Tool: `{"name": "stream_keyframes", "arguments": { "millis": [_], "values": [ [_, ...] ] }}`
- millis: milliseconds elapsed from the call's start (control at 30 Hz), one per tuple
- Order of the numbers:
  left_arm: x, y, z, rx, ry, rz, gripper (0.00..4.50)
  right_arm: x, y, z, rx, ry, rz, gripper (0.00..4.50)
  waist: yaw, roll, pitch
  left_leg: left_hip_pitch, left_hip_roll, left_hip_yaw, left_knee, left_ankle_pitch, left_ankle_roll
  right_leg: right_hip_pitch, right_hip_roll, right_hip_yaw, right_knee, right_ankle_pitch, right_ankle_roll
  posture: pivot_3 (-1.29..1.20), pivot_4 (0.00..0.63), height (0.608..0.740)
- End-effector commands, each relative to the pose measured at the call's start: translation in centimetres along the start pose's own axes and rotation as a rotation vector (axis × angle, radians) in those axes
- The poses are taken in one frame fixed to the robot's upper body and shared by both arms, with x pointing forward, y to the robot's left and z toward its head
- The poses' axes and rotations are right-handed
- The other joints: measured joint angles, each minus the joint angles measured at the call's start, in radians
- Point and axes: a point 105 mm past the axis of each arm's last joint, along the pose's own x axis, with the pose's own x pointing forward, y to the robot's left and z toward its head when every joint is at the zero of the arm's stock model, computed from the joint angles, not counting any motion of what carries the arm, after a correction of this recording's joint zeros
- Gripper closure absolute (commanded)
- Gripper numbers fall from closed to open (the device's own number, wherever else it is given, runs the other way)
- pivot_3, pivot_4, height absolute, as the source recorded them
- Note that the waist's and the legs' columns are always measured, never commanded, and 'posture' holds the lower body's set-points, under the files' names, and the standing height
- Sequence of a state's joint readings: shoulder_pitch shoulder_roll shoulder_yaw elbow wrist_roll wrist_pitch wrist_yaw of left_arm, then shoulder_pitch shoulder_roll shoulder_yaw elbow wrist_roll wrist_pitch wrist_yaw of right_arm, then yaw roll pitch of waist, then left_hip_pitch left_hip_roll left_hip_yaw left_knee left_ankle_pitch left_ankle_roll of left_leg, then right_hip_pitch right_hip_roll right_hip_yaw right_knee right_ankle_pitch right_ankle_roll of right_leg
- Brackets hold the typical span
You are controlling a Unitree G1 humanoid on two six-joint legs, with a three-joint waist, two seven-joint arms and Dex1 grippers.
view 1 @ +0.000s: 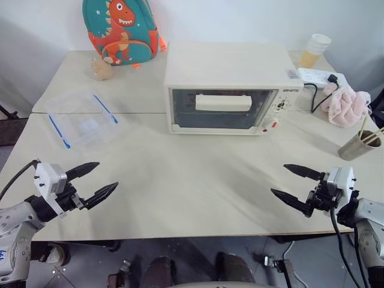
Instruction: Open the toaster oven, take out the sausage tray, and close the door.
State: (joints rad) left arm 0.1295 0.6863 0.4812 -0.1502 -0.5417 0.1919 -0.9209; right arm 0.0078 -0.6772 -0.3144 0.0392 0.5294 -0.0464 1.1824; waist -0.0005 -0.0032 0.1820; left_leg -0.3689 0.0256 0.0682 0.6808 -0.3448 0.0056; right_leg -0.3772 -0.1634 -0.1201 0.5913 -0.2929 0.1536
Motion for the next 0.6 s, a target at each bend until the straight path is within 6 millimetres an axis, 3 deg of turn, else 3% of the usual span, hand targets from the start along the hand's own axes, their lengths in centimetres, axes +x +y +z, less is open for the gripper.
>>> {"name": "stream_keyframes", "arguments": {
  "millis": [33,200,333,467,600],
  "values": [
    [-0.1,0.1,1.0,0.037,-0.035,0.032,0.01,1.0,-0.7,1.8,-0.01,-0.091,-0.027,0.0,0.0,0.0,0.0,0.0,0.0,0.0,0.0,0.0,0.0,0.0,0.0,0.0,0.0,0.0,0.0,0.0,0.15,0.74],
    [-0.5,-0.4,1.6,-0.111,-0.148,0.014,0.01,3.9,-1.7,4.7,0.043,-0.221,-0.03,0.0,-0.004,0.001,0.001,0.001,0.003,-0.001,0.001,0.0,0.0,0.0,0.0,0.001,0.0,0.0,-0.001,0.0,0.15,0.74],
    [-1.5,0.7,0.6,-0.261,-0.269,0.1,0.01,8.4,-3.0,7.9,0.091,-0.298,0.012,0.0,-0.009,0.003,0.001,0.001,0.003,0.001,0.001,0.0,0.0,-0.003,0.0,0.001,0.002,0.001,-0.002,0.0,0.15,0.74],
    [0.0,-0.6,1.3,-0.255,-0.296,0.021,0.01,11.0,-3.8,9.1,0.054,-0.297,0.036,0.0,0.004,0.002,0.001,-0.001,0.002,0.001,0.002,0.0,-0.001,-0.005,0.001,-0.002,0.005,0.001,-0.002,0.0,0.15,0.74],
    [1.0,-1.2,2.3,-0.237,-0.316,-0.028,0.01,12.3,-4.4,10.0,0.052,-0.322,0.041,0.0,0.009,0.002,0.001,-0.004,0.002,0.004,0.002,-0.001,-0.001,-0.006,0.001,-0.004,0.005,0.001,-0.002,0.0,0.15,0.74]
  ]
}}
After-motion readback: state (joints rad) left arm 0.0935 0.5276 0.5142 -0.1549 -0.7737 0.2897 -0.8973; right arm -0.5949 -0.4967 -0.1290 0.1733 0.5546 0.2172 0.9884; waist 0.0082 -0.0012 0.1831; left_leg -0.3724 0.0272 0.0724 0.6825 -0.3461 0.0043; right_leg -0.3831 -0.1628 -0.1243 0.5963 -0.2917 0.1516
